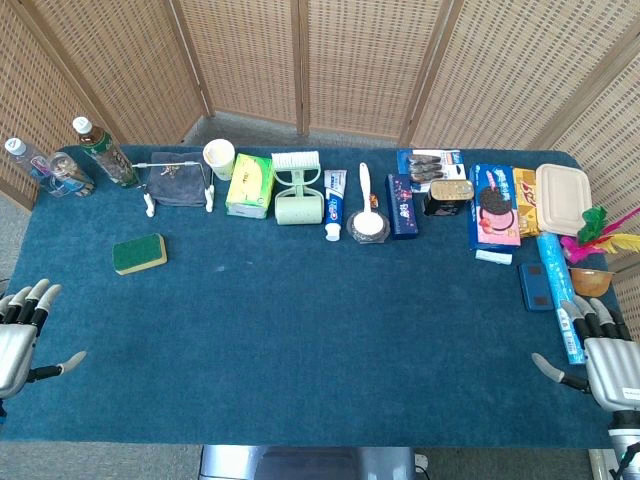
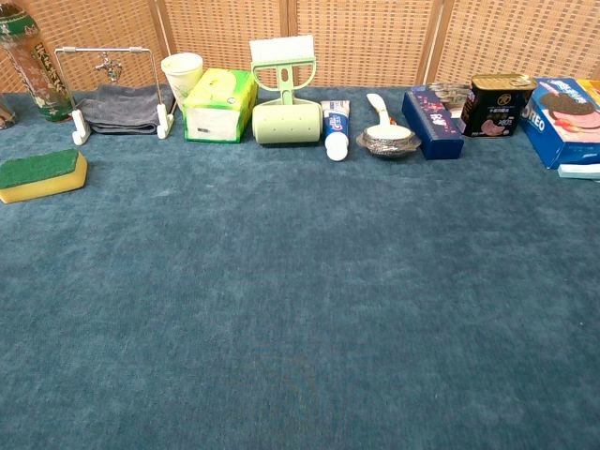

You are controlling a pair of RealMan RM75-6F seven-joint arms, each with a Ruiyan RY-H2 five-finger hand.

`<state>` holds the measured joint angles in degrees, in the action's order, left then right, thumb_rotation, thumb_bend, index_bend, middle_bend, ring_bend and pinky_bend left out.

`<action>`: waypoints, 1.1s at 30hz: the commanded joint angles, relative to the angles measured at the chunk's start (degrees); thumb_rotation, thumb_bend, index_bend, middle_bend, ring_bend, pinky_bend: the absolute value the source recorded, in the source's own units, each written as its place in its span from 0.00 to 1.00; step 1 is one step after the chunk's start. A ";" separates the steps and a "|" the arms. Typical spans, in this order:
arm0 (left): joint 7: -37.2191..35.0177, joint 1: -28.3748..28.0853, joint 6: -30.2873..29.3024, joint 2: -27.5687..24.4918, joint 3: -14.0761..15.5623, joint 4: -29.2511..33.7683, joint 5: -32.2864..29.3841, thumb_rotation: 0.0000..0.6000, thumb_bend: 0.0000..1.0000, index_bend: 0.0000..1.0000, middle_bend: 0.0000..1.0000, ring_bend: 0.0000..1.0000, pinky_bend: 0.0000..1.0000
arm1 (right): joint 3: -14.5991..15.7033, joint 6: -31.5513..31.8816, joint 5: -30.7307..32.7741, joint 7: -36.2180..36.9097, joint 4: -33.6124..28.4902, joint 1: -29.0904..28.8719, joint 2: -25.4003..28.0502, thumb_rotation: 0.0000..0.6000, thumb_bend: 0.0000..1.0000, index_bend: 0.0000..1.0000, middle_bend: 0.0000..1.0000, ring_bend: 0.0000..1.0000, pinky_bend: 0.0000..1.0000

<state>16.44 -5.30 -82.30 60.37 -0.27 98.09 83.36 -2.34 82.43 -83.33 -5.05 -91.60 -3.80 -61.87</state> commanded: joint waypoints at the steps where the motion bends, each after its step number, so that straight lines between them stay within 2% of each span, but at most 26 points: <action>1: -0.32 0.17 -0.48 -0.15 0.03 0.11 0.43 0.53 0.12 0.00 0.00 0.01 0.13 | -0.25 0.83 -0.21 0.77 0.31 0.25 -0.20 0.00 0.00 0.07 0.00 0.00 0.07; 8: -1.53 0.62 -1.09 -0.62 0.13 0.10 0.74 0.52 0.12 0.00 0.00 0.01 0.13 | -0.66 2.23 -1.16 3.34 1.25 0.58 -0.18 0.00 0.00 0.07 0.00 0.00 0.08; 13: -2.60 0.62 -1.28 -0.91 -0.28 0.10 0.55 0.52 0.12 0.00 0.00 0.01 0.13 | -2.38 6.29 -3.56 5.79 4.49 0.36 -2.83 0.00 0.01 0.06 0.04 0.03 0.19; 16: -2.70 0.32 -0.70 -0.83 -0.61 -0.14 -0.11 0.52 0.12 0.00 0.00 0.01 0.13 | -4.10 9.58 -5.79 6.29 7.71 -0.57 -5.54 0.00 0.04 0.04 0.15 0.19 0.31; 17: -2.64 0.19 -0.44 -0.74 -0.70 -0.27 -0.35 0.53 0.12 0.00 0.00 0.01 0.13 | -4.96 11.05 -7.13 5.98 9.28 -1.31 -6.63 0.00 0.06 0.03 0.25 0.31 0.39; 18: -2.57 0.08 -0.22 -0.65 -0.77 -0.40 -0.54 0.53 0.12 0.00 0.00 0.01 0.13 | -5.40 11.82 -8.25 5.68 10.73 -2.00 -7.58 0.01 0.08 0.02 0.38 0.47 0.51; 19: -2.42 -0.05 0.03 -0.50 -0.85 -0.60 -0.75 0.53 0.12 0.00 0.00 0.01 0.13 | -5.45 11.80 -9.76 5.68 12.01 -3.07 -8.34 0.06 0.09 0.01 0.47 0.58 0.60; 20: -2.33 -0.14 0.21 -0.38 -0.89 -0.70 -0.91 0.53 0.12 0.00 0.00 0.01 0.13 | -5.31 11.31 -10.77 5.84 12.55 -3.92 -8.63 0.18 0.10 0.00 0.62 0.74 0.75; 22: -2.19 -0.28 0.51 -0.18 -0.94 -0.87 -1.13 0.53 0.12 0.00 0.00 0.01 0.13 | -4.86 10.14 -12.95 6.42 13.40 -5.68 -8.80 0.48 0.13 0.00 0.78 0.90 0.94; 24: -1.92 -0.48 0.93 0.08 -1.05 -1.17 -1.52 0.53 0.12 0.00 0.00 0.01 0.13 | -3.33 7.16 -16.56 8.98 13.57 -8.62 -8.56 0.75 0.16 0.00 0.87 0.98 1.00; 26: -1.69 -0.68 1.31 0.34 -1.20 -1.45 -2.00 0.52 0.12 0.00 0.00 0.01 0.13 | -1.55 4.07 -19.82 13.13 13.29 -11.52 -8.03 0.90 0.18 0.00 0.92 1.00 1.00; 27: -1.58 -0.75 1.45 0.43 -1.28 -1.57 -2.21 0.52 0.12 0.00 0.00 0.01 0.13 | -0.95 3.16 -21.34 14.55 13.48 -12.78 -7.91 0.96 0.20 0.00 0.93 1.00 1.00; 29: -1.40 -0.86 1.68 0.58 -1.41 -1.73 -2.64 0.53 0.12 0.00 0.00 0.01 0.13 | -0.19 2.16 -24.03 15.56 14.70 -14.89 -8.14 1.00 0.21 0.00 0.96 1.00 1.00; 33: -0.95 -1.07 2.13 0.90 -1.69 -2.09 -3.58 0.52 0.12 0.00 0.00 0.01 0.13 | 1.89 -0.69 -29.79 16.58 17.03 -19.61 -9.50 1.00 0.28 0.00 0.98 1.00 1.00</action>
<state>15.38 -6.31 -80.25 61.19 -1.89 96.09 79.90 -2.32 84.20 -109.55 10.45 -76.34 -20.22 -70.47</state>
